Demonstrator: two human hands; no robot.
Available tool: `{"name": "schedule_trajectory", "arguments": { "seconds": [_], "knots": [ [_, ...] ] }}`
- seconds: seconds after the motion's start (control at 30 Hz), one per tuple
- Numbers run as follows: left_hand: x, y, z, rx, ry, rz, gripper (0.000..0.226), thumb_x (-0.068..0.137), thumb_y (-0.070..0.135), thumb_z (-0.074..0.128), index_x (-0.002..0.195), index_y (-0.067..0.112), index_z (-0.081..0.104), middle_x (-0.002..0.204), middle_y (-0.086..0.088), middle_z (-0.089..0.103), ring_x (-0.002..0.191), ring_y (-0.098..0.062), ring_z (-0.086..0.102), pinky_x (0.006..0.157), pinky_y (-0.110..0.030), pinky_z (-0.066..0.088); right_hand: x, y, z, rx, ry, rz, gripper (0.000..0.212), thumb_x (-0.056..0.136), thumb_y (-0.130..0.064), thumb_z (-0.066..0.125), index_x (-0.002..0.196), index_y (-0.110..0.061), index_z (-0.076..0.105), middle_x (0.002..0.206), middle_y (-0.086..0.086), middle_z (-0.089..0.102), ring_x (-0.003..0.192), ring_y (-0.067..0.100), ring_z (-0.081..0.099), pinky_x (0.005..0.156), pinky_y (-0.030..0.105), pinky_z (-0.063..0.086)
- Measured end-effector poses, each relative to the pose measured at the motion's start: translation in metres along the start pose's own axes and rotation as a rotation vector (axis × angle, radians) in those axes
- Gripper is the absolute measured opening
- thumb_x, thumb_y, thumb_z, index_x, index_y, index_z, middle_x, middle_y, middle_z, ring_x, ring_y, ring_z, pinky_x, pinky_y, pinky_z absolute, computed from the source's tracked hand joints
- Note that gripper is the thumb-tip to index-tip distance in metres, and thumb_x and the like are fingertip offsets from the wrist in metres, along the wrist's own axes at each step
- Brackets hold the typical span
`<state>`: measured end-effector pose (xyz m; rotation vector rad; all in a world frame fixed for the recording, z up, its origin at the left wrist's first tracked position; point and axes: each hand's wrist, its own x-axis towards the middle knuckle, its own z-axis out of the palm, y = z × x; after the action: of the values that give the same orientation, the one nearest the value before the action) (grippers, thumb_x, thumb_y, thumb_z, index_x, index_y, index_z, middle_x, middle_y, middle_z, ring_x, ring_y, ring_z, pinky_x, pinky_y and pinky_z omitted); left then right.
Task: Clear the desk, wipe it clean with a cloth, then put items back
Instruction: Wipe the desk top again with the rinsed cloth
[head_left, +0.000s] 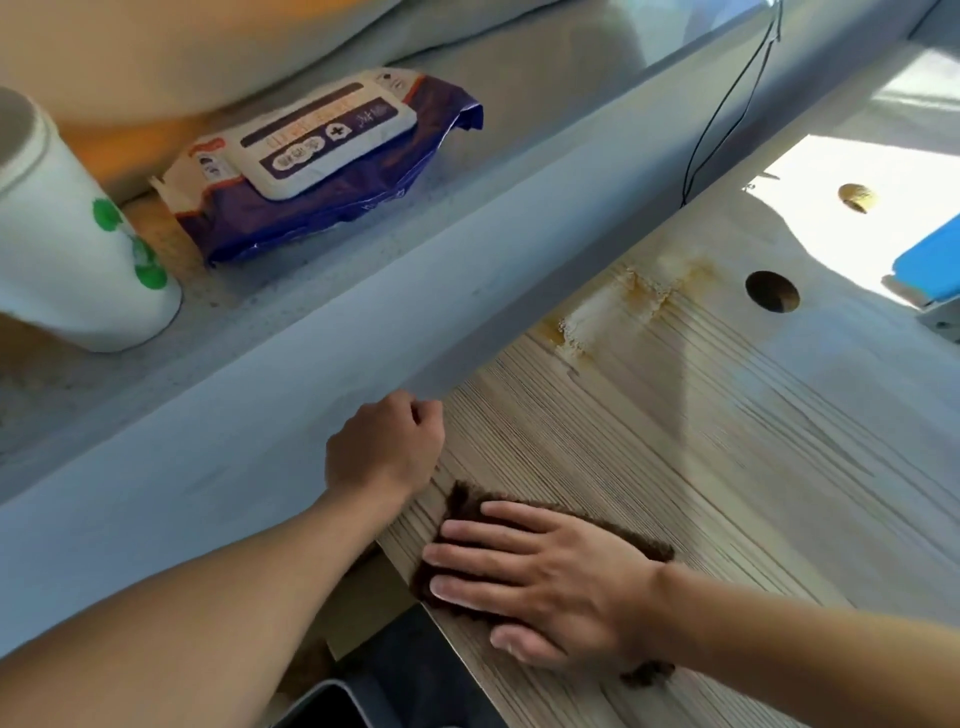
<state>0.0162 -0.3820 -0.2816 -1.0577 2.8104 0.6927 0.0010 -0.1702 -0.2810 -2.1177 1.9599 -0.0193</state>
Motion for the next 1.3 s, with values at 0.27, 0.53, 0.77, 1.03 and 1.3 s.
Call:
{"name": "schedule_trajectory", "arguments": {
  "seconds": [0.27, 0.53, 0.77, 1.03, 1.3],
  "knots": [
    [0.044, 0.046, 0.008, -0.416, -0.145, -0.159, 0.054, 0.085, 0.048, 0.026, 0.084, 0.012, 0.066, 0.106, -0.013, 0.067, 0.099, -0.033, 0.058, 0.093, -0.042, 0.047, 0.014, 0.056, -0.007, 0.066, 0.114, 0.174, 0.056, 0.103, -0.042, 0.023, 0.157, -0.026, 0.025, 0.164, -0.001, 0.022, 0.153, 0.014, 0.006, 0.124, 0.04, 0.005],
    [0.039, 0.045, 0.011, -0.337, -0.057, -0.073, 0.055, 0.103, 0.045, 0.019, 0.105, 0.019, 0.067, 0.115, -0.007, 0.066, 0.109, -0.03, 0.057, 0.089, -0.04, 0.041, 0.033, 0.126, -0.023, -0.043, 0.117, 0.535, 0.067, 0.102, -0.057, 0.011, 0.159, -0.022, 0.013, 0.166, 0.001, 0.013, 0.154, 0.017, -0.002, 0.124, 0.039, -0.004],
    [0.036, 0.046, 0.012, -0.315, -0.03, -0.051, 0.052, 0.104, 0.043, 0.02, 0.087, 0.018, 0.063, 0.08, 0.006, 0.059, 0.084, -0.024, 0.053, 0.076, -0.036, 0.037, 0.001, 0.039, -0.004, 0.006, 0.031, -0.004, 0.058, 0.106, -0.047, 0.025, 0.159, -0.023, 0.018, 0.166, -0.003, 0.012, 0.153, 0.015, -0.006, 0.124, 0.041, 0.001],
    [0.034, 0.052, 0.016, -0.134, 0.005, 0.005, 0.053, 0.104, 0.045, 0.018, 0.086, 0.018, 0.059, 0.097, -0.012, 0.067, 0.096, -0.036, 0.06, 0.077, -0.037, 0.039, 0.026, 0.182, -0.031, -0.057, 0.137, 0.573, 0.06, 0.103, -0.05, 0.017, 0.155, -0.025, 0.031, 0.16, 0.001, 0.033, 0.152, 0.018, 0.016, 0.124, 0.038, 0.005],
    [0.03, 0.059, 0.015, 0.018, 0.038, 0.088, 0.056, 0.105, 0.041, 0.02, 0.1, 0.009, 0.066, 0.105, -0.023, 0.069, 0.101, -0.042, 0.064, 0.083, -0.043, 0.048, 0.0, 0.088, -0.01, -0.098, 0.092, 0.278, 0.071, 0.103, -0.057, 0.022, 0.158, -0.013, 0.018, 0.166, 0.01, 0.012, 0.154, 0.026, 0.0, 0.124, 0.046, 0.003]
  ]
}}
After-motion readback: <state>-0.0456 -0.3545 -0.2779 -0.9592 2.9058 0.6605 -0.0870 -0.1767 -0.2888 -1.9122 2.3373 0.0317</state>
